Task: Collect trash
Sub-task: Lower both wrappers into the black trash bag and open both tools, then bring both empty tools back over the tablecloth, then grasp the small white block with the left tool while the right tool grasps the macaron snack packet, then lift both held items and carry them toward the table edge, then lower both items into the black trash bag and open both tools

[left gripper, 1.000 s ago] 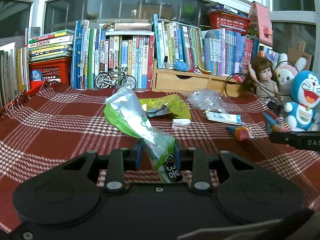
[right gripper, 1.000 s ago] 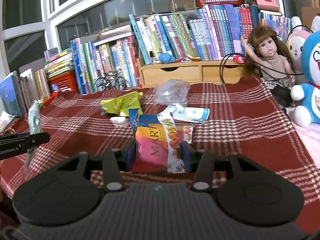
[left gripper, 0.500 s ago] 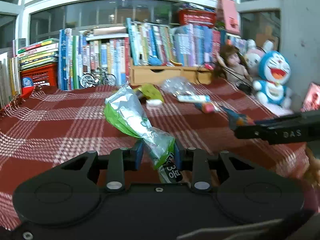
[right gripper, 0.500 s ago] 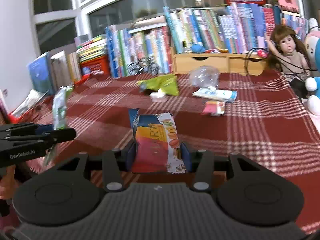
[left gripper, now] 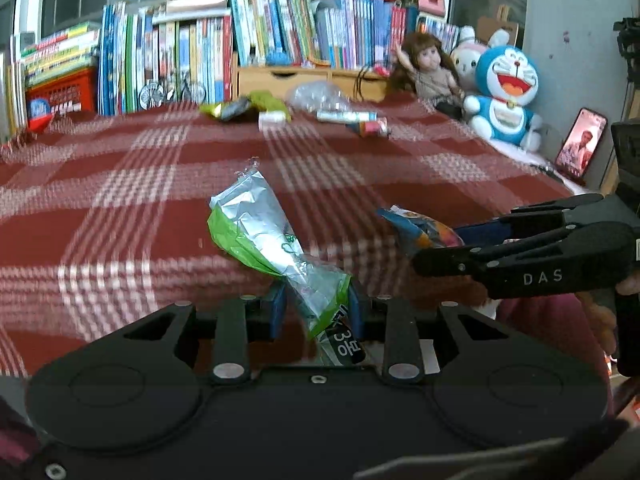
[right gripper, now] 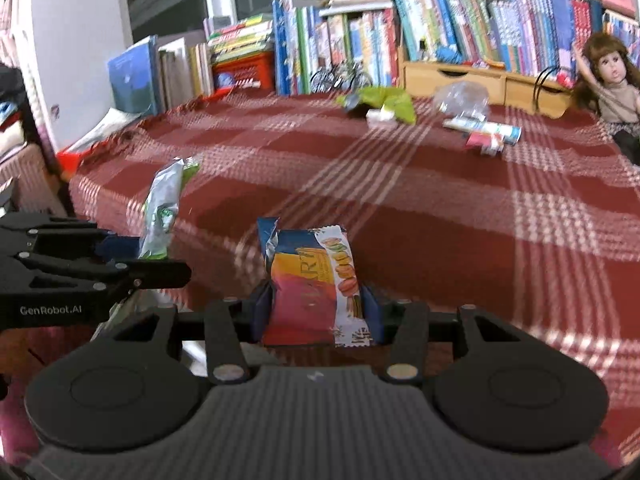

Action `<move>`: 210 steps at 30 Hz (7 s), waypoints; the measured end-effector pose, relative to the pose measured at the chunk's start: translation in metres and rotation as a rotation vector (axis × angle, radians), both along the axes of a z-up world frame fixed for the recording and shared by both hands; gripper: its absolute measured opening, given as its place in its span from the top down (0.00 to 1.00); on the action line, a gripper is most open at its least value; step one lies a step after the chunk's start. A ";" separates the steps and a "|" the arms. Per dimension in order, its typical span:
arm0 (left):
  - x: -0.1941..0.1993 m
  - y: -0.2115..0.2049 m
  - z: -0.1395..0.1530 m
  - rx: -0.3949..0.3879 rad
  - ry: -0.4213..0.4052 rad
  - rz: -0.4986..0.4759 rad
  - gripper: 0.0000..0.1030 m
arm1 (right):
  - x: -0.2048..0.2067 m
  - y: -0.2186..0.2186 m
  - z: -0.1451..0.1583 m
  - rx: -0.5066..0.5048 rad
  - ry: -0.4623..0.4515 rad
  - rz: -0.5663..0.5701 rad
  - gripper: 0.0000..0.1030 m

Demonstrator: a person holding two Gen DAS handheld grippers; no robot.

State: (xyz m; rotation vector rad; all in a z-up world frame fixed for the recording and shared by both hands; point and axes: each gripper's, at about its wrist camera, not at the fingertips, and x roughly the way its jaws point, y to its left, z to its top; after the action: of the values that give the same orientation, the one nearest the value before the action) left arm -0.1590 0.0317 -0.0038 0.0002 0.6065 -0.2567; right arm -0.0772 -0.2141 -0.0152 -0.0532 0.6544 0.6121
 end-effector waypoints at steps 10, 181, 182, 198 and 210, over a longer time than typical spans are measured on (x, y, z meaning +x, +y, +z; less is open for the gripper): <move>-0.003 0.001 -0.048 -0.007 0.231 0.037 0.71 | -0.018 0.009 -0.047 -0.041 0.122 0.023 0.49; 0.087 -0.010 0.043 0.093 -0.198 0.089 0.61 | 0.059 -0.004 0.032 0.028 -0.113 -0.006 0.52; 0.082 -0.011 0.041 0.095 -0.196 0.084 0.61 | 0.054 -0.004 0.032 0.028 -0.112 -0.001 0.52; 0.011 -0.006 0.010 0.115 -0.097 0.084 0.61 | -0.015 0.001 0.014 0.009 -0.043 0.086 0.51; 0.004 -0.006 -0.047 0.102 0.161 0.130 0.61 | -0.032 0.009 -0.044 0.002 0.164 0.074 0.51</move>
State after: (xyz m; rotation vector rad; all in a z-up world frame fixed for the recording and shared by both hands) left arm -0.1548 0.0262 -0.0509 0.0383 0.7765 -0.0998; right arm -0.1092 -0.2052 -0.0591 -0.0256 0.8133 0.6935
